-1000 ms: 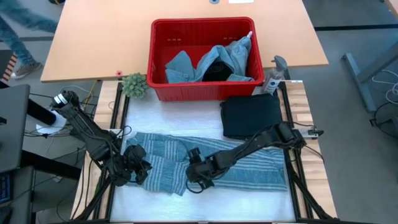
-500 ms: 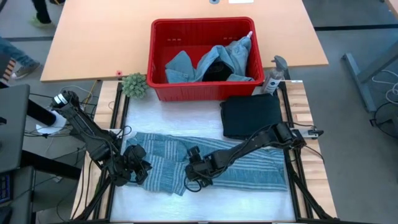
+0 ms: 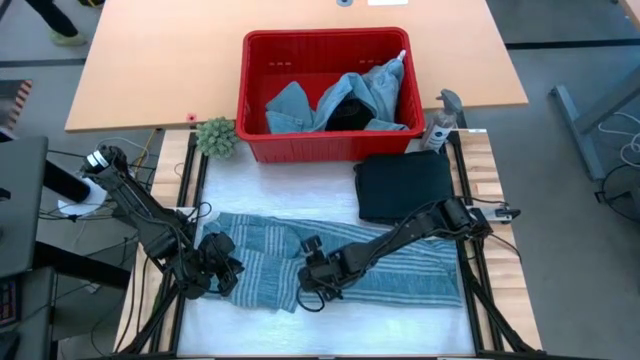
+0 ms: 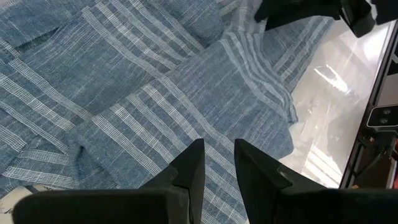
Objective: Fold Laundry from Bin
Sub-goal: Fold the blue polo shirt
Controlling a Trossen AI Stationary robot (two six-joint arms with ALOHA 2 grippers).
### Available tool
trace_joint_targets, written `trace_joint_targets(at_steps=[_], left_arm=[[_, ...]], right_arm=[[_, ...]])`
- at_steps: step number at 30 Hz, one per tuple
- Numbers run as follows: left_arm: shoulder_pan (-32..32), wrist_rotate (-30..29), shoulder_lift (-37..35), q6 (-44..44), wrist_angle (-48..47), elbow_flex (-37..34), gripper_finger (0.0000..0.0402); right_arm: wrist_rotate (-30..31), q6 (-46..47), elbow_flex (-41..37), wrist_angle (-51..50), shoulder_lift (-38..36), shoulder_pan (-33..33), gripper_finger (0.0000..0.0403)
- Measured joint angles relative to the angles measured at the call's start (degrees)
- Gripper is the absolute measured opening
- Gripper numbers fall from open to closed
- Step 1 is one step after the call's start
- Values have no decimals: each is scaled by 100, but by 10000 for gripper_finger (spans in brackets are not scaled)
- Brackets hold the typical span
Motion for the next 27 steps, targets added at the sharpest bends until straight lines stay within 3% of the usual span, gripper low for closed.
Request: trace_joint_targets(at_steps=[8,27], left_arm=[[-1,-1,0,4,-4,0,75],[-1,41,2,34,-36,0,75]], right_arm=[[-2,282,0,-254,0,0,19],[-4,1548,326,-584,-46,-230,24]])
